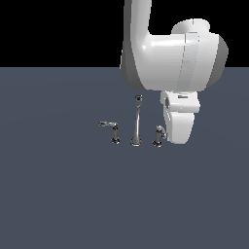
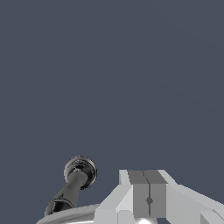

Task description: Turn on the faucet by rotating a designated handle.

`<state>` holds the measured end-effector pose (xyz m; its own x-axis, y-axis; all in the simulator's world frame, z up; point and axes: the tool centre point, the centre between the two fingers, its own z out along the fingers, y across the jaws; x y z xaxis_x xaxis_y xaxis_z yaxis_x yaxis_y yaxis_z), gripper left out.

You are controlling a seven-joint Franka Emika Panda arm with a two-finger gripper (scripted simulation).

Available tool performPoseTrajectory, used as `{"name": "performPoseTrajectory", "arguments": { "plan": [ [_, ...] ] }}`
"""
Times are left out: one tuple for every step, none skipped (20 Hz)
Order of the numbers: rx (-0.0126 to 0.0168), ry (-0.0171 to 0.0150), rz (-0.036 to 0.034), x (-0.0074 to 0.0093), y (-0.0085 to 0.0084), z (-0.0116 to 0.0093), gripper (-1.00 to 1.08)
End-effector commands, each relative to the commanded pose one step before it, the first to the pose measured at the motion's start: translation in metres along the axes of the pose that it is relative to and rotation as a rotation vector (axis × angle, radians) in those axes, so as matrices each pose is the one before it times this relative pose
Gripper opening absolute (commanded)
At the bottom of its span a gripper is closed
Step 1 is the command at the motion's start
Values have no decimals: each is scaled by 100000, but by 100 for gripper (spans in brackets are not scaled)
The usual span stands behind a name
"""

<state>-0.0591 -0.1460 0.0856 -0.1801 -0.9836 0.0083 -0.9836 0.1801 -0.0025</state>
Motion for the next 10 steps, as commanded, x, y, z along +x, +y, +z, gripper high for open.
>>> {"name": "performPoseTrajectory", "arguments": {
  "plan": [
    [-21,-197,-958,-1321,-267,-8,-100],
    [-25,-73,-354,-681,-151,0,-100],
    [-25,-73,-350,-678,-151,0,-100],
    [-25,-73,-354,-678,-151,0,-100],
    [-24,-73,-350,-675,-151,0,-100],
    [-24,-73,-351,-673,-152,0,-100],
    [-24,-71,-344,-668,-152,0,-100],
    [-24,-72,-347,-667,-152,0,-100],
    [-23,-72,-347,-664,-153,0,-100],
    [-21,-64,-313,-595,-141,0,-100]
  ]
}}
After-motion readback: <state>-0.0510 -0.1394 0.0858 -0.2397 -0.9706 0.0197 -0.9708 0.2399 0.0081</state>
